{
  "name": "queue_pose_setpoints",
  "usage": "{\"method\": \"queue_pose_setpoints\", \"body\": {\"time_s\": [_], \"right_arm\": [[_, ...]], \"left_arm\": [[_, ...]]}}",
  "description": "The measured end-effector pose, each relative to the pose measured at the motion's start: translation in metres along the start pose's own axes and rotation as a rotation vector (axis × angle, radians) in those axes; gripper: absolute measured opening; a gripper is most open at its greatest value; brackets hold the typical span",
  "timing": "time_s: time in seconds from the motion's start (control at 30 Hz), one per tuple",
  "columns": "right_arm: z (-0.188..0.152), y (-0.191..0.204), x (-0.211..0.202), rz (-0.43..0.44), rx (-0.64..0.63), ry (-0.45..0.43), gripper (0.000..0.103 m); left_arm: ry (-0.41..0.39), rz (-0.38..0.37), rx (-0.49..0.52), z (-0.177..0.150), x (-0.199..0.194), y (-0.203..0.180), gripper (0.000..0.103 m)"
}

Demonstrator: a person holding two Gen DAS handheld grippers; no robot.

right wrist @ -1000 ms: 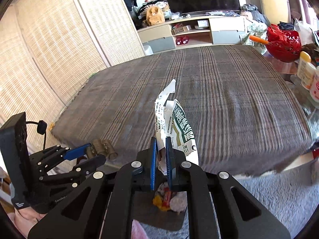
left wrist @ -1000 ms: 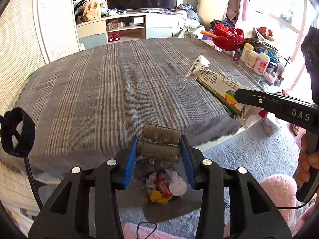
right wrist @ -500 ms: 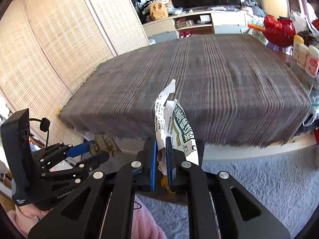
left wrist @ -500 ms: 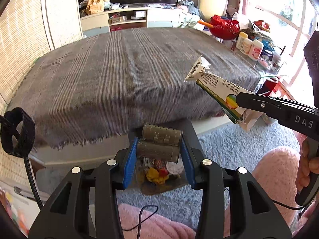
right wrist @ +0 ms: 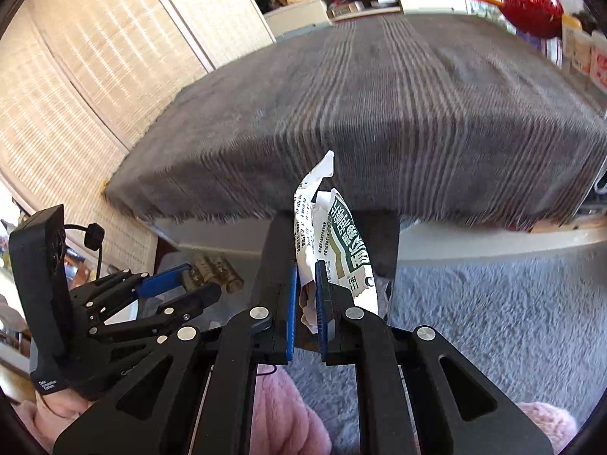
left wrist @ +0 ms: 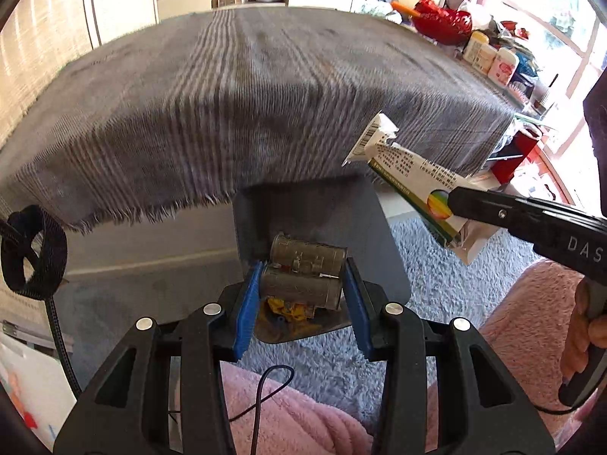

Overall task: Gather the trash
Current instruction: 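Lower the blister strip and green-white package into the bin and open both grippers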

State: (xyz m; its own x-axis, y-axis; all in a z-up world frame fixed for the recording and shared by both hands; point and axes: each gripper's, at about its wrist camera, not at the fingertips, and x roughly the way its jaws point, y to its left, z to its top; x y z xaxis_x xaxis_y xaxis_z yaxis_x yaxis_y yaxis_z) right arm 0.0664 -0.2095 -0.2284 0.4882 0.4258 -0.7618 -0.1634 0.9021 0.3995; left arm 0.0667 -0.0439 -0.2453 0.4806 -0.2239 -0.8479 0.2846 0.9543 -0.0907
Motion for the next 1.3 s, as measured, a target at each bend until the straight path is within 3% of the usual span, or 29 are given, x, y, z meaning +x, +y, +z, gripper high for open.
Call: {"method": "queue_pose_setpoints", "body": {"time_s": [0.43, 0.87, 0.93, 1.07, 1.13, 1.27, 1.3], "right_arm": [[0.001, -0.021, 0.072, -0.003, 0.068, 0.141, 0.011], [0.013, -0.032, 0.089, -0.006, 0.119, 0.155, 0.017], [0.015, -0.031, 0.085, -0.010, 0.124, 0.141, 0.047], [0.016, -0.029, 0.073, -0.050, 0.111, 0.106, 0.056], [0.017, -0.028, 0.066, -0.082, 0.108, 0.081, 0.078], [0.017, -0.030, 0.056, -0.133, 0.106, 0.043, 0.099], [0.019, -0.032, 0.053, -0.143, 0.108, 0.035, 0.100]], "left_arm": [[0.124, -0.043, -0.068, 0.000, 0.062, 0.014, 0.040], [0.178, -0.034, -0.069, 0.006, 0.088, 0.018, 0.038], [0.176, -0.032, -0.070, 0.005, 0.088, 0.020, 0.042], [0.154, -0.013, -0.065, 0.006, 0.075, 0.021, 0.060], [0.138, 0.003, -0.063, 0.006, 0.068, 0.021, 0.073], [0.125, 0.021, -0.065, 0.005, 0.059, 0.019, 0.088], [0.124, 0.021, -0.063, 0.005, 0.058, 0.019, 0.090]]}}
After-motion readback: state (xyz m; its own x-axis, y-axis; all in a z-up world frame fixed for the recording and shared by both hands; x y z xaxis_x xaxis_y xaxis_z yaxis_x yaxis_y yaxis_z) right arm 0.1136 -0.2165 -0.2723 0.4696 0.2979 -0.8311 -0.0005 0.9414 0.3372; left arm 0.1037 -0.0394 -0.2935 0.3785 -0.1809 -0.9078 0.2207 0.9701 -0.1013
